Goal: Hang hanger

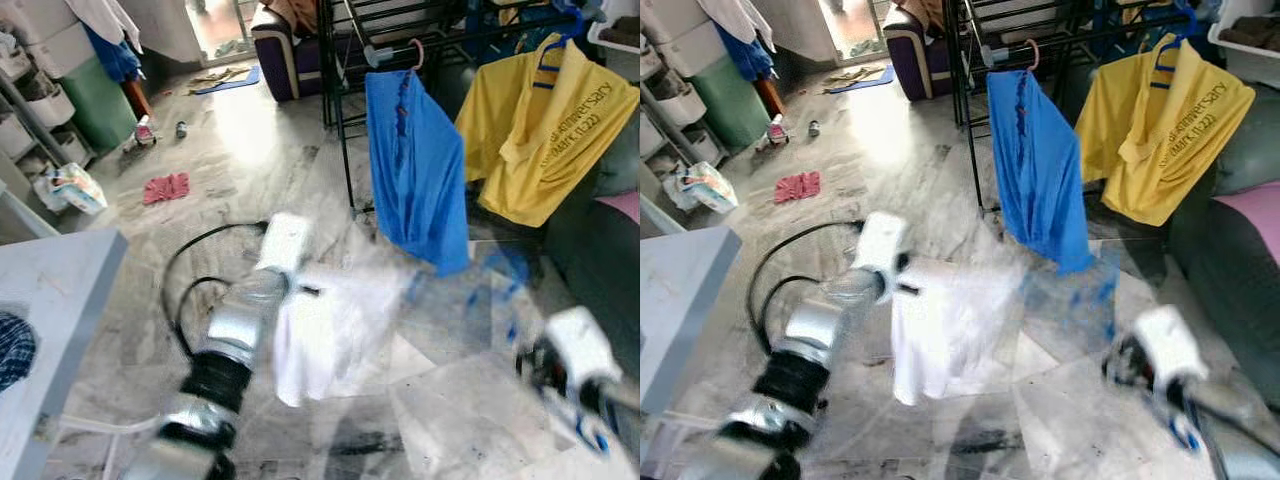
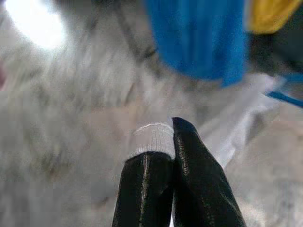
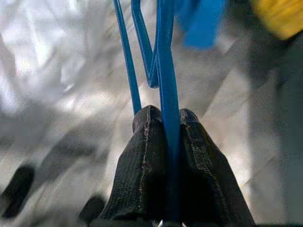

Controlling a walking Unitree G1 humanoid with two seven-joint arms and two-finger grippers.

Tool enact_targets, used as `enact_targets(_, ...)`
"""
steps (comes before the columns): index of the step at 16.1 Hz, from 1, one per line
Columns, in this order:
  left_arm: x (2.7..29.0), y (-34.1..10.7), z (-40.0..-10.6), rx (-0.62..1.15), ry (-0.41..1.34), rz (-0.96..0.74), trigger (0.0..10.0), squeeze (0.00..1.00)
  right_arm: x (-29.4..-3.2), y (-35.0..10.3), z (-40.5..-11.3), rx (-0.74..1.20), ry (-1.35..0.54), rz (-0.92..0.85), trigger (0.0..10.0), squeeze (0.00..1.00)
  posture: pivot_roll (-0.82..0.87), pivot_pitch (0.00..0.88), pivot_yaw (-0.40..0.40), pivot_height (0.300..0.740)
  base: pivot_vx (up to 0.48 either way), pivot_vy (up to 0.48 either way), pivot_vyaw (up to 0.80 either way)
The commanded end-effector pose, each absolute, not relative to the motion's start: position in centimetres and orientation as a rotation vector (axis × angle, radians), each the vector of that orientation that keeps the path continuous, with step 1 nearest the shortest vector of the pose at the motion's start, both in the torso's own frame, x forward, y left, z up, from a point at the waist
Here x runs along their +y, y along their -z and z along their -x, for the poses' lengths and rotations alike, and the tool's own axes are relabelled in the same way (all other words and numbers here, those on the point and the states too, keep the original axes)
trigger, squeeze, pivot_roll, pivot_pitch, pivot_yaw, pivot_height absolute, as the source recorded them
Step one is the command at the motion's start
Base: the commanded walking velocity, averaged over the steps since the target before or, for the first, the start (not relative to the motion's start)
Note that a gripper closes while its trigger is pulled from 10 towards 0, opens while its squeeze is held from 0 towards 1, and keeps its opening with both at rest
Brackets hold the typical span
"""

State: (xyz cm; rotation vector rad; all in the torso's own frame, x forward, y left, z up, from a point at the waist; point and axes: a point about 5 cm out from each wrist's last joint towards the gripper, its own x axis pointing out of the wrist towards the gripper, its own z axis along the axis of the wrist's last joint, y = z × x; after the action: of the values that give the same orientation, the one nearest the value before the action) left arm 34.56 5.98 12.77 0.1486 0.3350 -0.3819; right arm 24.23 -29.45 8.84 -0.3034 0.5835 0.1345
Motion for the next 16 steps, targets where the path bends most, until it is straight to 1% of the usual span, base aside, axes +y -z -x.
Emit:
enact_targets(1, 5.9, -14.4, -34.5, 0.229, 0.410, -0.191, 10.0, 0.00, -29.9, -9.3, -24.7, 0.533, -0.035, 0.302, 10.0, 0.00, -0.09, 0.014, 0.102, 0.740, 0.000, 0.000, 0.00)
enact_targets(2, 5.0, -14.7, -34.1, 0.201, 0.453, -0.208, 10.0, 0.00, -28.9, -9.3, -25.2, 0.509, -0.064, 0.283, 10.0, 0.00, -0.09, 0.014, 0.098, 0.740, 0.000, 0.000, 0.00)
enact_targets(4, 4.2, -14.8, -33.9, 0.172, 0.464, -0.272, 10.0, 0.00, -27.6, -9.1, -25.3, 0.504, -0.147, 0.276, 10.0, 0.00, -0.09, 0.014, 0.094, 0.740, 0.000, 0.000, 0.00)
enact_targets(5, 4.1, -14.9, -34.0, 0.150, 0.467, -0.287, 10.0, 0.00, -27.5, -9.0, -25.2, 0.508, -0.172, 0.278, 10.0, 0.00, -0.10, 0.013, 0.095, 0.740, 0.000, 0.000, 0.00)
enact_targets(6, 3.9, -15.3, -34.2, 0.097, 0.472, -0.335, 10.0, 0.00, -27.5, -9.0, -25.1, 0.515, -0.190, 0.280, 10.0, 0.00, -0.10, 0.012, 0.096, 0.740, 0.000, 0.000, 0.00)
enact_targets(7, 3.9, -16.0, -34.5, 0.017, 0.475, -0.428, 10.0, 0.00, -27.4, -9.1, -24.8, 0.515, -0.225, 0.279, 10.0, 0.00, -0.10, 0.012, 0.099, 0.740, 0.000, 0.000, 0.00)
enact_targets(9, 4.0, -16.7, -34.9, -0.046, 0.478, -0.501, 10.0, 0.00, -27.3, -9.1, -24.3, 0.535, -0.274, 0.271, 10.0, 0.00, -0.11, 0.011, 0.101, 0.740, 0.000, 0.000, 0.00)
enact_targets(10, 3.6, -17.5, -34.8, -0.125, 0.509, -0.540, 10.0, 0.00, -27.1, -8.7, -24.0, 0.557, -0.324, 0.275, 10.0, 0.00, -0.10, 0.010, 0.104, 0.740, 0.000, 0.000, 0.00)
enact_targets(12, 2.7, -18.3, -34.2, -0.221, 0.577, -0.584, 10.0, 0.00, -26.3, -8.3, -23.7, 0.572, -0.415, 0.264, 10.0, 0.00, -0.09, 0.008, 0.102, 0.740, 0.000, 0.000, 0.00)
enact_targets(13, 1.9, -18.3, -33.5, -0.284, 0.651, -0.632, 10.0, 0.00, -25.5, -8.1, -23.4, 0.587, -0.510, 0.283, 10.0, 0.00, -0.09, 0.006, 0.101, 0.740, 0.000, 0.000, 0.00)
enact_targets(15, 1.4, -17.5, -32.7, -0.319, 0.709, -0.704, 10.0, 0.00, -24.7, -8.7, -23.4, 0.571, -0.622, 0.312, 10.0, 0.00, -0.08, 0.004, 0.098, 0.740, 0.000, 0.000, 0.00)
enact_targets(16, 1.3, -17.2, -32.5, -0.303, 0.734, -0.693, 10.0, 0.00, -24.6, -9.0, -23.5, 0.565, -0.640, 0.310, 10.0, 0.00, -0.08, 0.004, 0.098, 0.740, 0.000, 0.000, 0.00)
